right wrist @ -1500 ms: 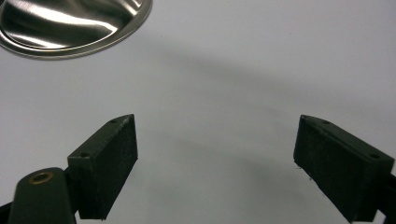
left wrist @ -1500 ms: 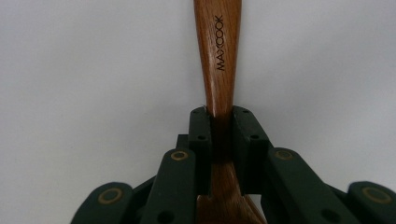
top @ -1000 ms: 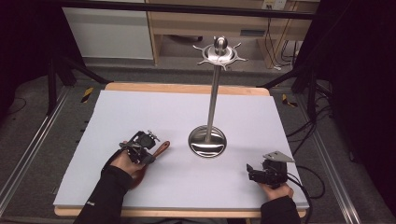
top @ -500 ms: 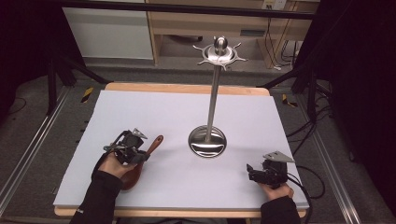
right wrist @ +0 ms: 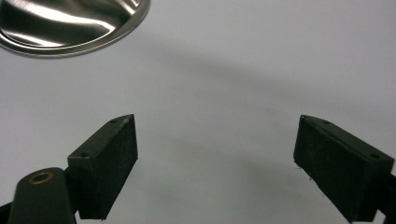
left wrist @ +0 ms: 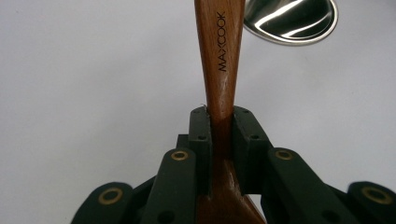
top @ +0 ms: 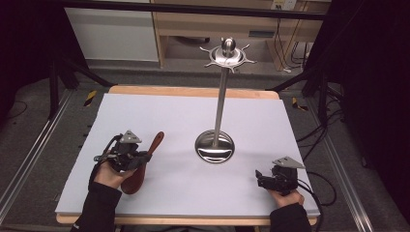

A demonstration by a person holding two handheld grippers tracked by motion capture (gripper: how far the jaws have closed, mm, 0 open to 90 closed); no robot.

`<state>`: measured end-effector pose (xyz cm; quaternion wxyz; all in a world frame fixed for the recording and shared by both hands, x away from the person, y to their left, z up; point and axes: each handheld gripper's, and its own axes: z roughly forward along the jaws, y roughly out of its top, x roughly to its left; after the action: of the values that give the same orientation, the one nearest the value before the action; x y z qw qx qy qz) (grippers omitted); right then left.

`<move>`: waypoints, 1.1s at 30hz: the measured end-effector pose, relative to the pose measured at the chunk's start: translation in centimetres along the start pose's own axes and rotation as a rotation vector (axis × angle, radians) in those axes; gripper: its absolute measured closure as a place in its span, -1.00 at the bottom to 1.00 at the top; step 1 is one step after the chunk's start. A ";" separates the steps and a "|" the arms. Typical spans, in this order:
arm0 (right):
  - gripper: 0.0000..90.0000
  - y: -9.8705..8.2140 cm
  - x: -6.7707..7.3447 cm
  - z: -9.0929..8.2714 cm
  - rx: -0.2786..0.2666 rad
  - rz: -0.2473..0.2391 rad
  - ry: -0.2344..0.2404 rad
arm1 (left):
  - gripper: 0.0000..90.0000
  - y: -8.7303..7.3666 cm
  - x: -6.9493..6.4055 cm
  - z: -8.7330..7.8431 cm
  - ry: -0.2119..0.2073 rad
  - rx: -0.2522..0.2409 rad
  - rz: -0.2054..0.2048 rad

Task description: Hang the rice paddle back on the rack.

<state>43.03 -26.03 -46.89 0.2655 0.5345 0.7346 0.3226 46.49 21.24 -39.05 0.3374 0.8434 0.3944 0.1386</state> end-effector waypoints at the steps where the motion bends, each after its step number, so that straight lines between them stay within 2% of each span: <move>1: -0.69 0.0 0.0 0.0 0.000 -0.001 -0.001 | 0.74 0.0 -0.1 -0.1 0.003 -0.010 0.001; 10: -0.69 0.0 0.0 -0.1 -0.002 0.006 0.000 | 0.74 0.2 -0.9 -1.6 0.014 -0.099 0.013; 18: -0.69 0.0 0.0 -0.1 -0.003 0.000 0.000 | 0.74 0.1 -1.4 -2.6 0.043 -0.226 0.015; 25: -0.69 0.0 0.1 -0.1 -0.003 0.004 0.004 | 0.74 0.0 -1.7 -3.1 0.053 -0.320 -0.008; 33: -0.69 0.0 0.1 -0.1 -0.006 0.001 0.005 | 0.74 0.0 -2.0 -3.5 0.061 -0.395 -0.028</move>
<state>42.96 -25.99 -46.87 0.2652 0.5333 0.7341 0.3262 43.49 21.32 -36.44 0.4860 0.7508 0.3812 0.2338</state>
